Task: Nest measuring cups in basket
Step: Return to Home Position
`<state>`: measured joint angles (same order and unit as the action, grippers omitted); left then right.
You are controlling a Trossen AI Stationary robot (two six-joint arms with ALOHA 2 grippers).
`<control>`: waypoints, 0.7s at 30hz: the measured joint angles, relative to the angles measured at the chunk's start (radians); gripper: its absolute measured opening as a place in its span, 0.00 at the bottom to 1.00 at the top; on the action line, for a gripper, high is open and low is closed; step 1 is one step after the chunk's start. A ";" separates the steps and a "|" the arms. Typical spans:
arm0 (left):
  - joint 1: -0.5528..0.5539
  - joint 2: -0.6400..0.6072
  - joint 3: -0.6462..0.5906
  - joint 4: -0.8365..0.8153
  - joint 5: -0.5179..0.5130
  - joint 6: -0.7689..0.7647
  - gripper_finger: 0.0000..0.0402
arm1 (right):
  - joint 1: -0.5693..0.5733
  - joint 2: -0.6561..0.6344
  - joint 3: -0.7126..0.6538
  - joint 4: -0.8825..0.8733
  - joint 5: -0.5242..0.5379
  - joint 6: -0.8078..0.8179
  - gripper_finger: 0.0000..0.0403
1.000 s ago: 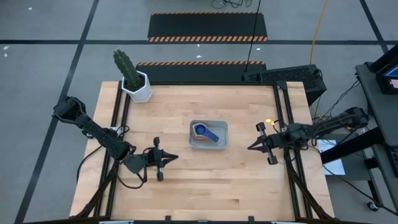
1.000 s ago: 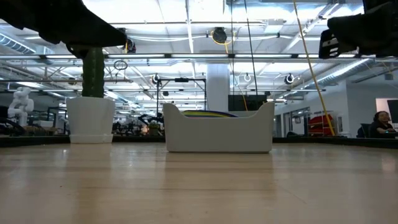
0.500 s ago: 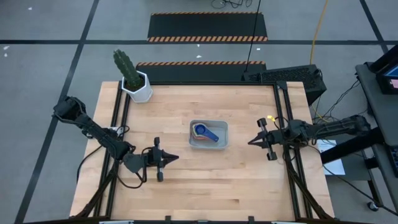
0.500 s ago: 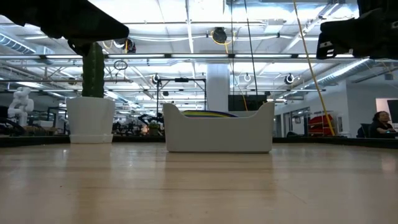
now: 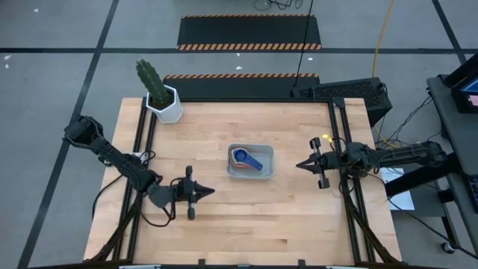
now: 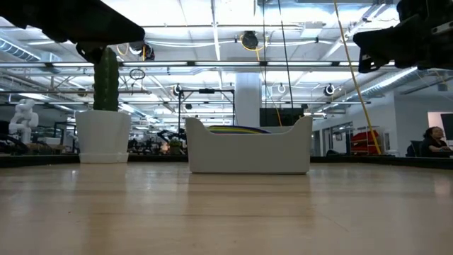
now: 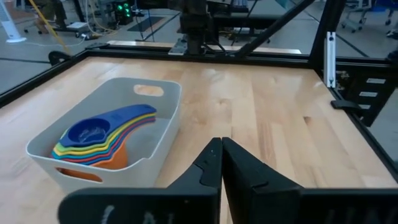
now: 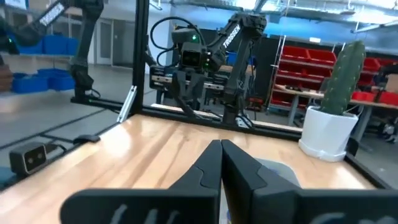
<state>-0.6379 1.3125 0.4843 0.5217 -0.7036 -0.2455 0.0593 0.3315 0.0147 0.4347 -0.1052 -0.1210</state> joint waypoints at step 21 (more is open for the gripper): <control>-0.039 0.000 0.000 0.006 -0.004 -0.003 0.02 | 0.001 -0.262 -0.001 -0.368 -0.003 0.037 0.00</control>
<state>-0.6765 1.3125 0.4843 0.5274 -0.7078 -0.2482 0.0601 0.0694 0.0139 0.0670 -0.1078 -0.0842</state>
